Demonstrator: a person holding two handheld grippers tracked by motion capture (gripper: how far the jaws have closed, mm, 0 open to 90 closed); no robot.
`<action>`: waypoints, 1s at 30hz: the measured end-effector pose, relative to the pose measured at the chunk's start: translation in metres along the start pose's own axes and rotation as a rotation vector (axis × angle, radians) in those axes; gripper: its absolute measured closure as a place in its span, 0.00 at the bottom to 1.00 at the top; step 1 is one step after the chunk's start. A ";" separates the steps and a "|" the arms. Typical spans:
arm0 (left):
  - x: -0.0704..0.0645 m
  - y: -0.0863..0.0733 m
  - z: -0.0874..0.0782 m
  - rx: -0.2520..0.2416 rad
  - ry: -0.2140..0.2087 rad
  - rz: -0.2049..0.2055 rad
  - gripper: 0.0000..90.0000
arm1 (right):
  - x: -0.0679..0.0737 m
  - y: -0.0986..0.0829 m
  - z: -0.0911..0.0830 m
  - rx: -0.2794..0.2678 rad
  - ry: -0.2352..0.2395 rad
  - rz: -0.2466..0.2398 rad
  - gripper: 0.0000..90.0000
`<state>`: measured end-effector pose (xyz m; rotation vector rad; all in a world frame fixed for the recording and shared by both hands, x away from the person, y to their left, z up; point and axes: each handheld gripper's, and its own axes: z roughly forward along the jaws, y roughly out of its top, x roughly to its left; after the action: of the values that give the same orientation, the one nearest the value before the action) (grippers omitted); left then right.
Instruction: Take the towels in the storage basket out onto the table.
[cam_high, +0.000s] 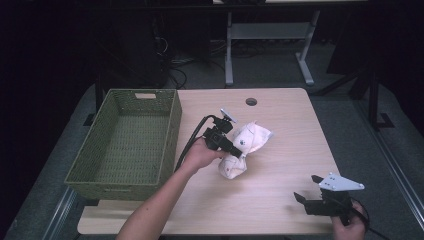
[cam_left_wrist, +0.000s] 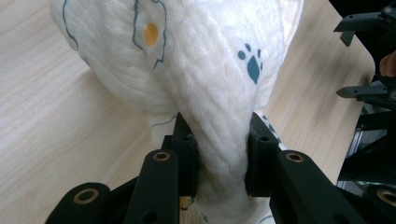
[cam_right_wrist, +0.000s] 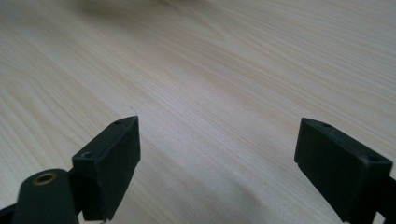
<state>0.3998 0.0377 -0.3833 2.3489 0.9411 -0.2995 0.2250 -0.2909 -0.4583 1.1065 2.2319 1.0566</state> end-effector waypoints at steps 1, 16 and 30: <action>0.000 0.001 0.004 0.001 -0.002 -0.008 0.78 | 0.000 0.000 0.000 0.001 0.000 0.003 0.16; 0.003 0.006 0.034 0.000 0.011 -0.064 0.77 | 0.000 0.001 -0.001 -0.002 0.002 0.008 0.16; 0.007 0.004 0.044 -0.020 0.001 -0.112 0.67 | -0.001 0.001 -0.001 -0.006 0.003 0.005 0.16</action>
<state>0.4084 0.0131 -0.4195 2.2823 1.0727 -0.3317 0.2251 -0.2917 -0.4573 1.1090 2.2278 1.0672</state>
